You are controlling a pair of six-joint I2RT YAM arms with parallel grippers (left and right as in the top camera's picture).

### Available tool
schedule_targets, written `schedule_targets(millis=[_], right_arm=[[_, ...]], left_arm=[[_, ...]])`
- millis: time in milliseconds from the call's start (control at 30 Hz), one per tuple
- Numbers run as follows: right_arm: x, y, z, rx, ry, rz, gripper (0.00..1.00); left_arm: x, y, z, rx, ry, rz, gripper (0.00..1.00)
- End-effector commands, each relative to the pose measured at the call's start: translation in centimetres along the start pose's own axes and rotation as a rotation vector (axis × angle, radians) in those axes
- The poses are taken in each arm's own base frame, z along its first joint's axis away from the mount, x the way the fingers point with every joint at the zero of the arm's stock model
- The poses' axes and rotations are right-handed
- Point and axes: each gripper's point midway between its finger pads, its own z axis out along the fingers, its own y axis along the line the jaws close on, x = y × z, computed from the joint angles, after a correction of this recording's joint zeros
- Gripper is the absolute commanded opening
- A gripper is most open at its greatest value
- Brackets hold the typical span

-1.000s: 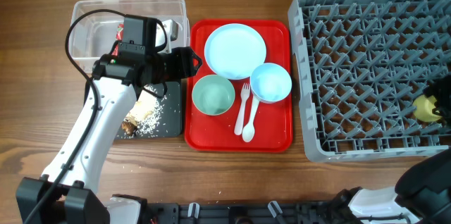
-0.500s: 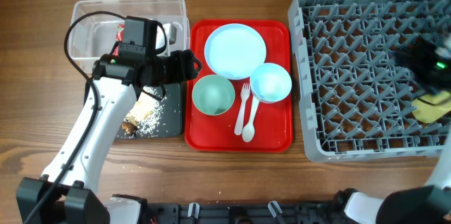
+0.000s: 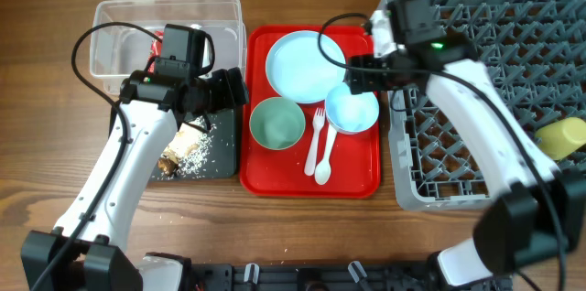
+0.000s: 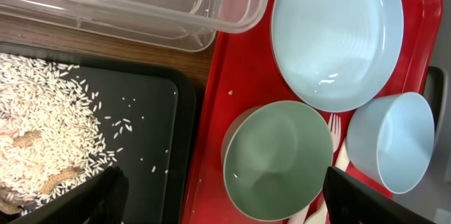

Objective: Sort waste into correct bins and load items into the dishwasher rack
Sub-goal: 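Grasp the light-blue bowl on the red tray with the right gripper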

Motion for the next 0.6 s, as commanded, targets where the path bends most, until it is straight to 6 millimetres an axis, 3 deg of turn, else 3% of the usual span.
schedule_targets(millis=[0,233,433,467,567], right_arm=[[-0.1,-1.2,3.3,0.057,0.042,0.015,0.81],[1.6,-2.5,7.7,0.096,0.136,0.050,0.80],[5.1,-0.6,8.0,0.047,0.282,0.040,0.77],[5.7,-0.2,7.9,0.034,0.306,0.041,0.73],[6.4,0.2,7.7,0.020,0.339,0.047,0.49]], left_arm=[[-0.4,0.2,-0.6,-0.009,-0.024,-0.011,0.90],[-0.4,0.2,-0.6,-0.009,-0.024,-0.011,0.91],[-0.4,0.2,-0.6,-0.008,-0.024,-0.011,0.91],[-0.4,0.2,-0.6,-0.009,-0.024,-0.011,0.91],[-0.4,0.2,-0.6,-0.009,-0.024,-0.011,0.91]])
